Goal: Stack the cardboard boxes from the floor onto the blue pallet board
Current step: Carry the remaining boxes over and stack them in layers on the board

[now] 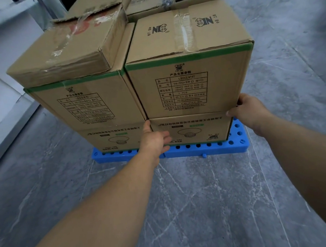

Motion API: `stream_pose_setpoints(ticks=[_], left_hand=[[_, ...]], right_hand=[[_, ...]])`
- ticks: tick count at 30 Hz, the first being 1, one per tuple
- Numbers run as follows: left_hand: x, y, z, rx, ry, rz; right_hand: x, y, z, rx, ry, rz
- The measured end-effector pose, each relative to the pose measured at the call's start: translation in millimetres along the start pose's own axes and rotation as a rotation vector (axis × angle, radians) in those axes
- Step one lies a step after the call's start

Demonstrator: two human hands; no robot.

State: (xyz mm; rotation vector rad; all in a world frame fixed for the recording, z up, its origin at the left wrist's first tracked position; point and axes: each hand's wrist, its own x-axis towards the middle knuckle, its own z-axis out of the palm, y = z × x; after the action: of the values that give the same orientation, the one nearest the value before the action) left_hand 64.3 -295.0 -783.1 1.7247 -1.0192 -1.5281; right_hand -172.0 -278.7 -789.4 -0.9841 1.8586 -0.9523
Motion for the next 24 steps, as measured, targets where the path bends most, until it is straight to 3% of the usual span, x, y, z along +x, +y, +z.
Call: stream_pose_setpoints(ticks=[16,24], left_hand=[[0.7,3.8,-6.5,0.039,0.124,0.05],[-1.7,6.1,-8.1,0.1,0.084,0.06]], right_hand=[[-9.3,-8.5,-4.4,-0.001,-0.005,-0.037],[-8.3,-7.0,-4.9,-0.046,-0.012,-0.038]])
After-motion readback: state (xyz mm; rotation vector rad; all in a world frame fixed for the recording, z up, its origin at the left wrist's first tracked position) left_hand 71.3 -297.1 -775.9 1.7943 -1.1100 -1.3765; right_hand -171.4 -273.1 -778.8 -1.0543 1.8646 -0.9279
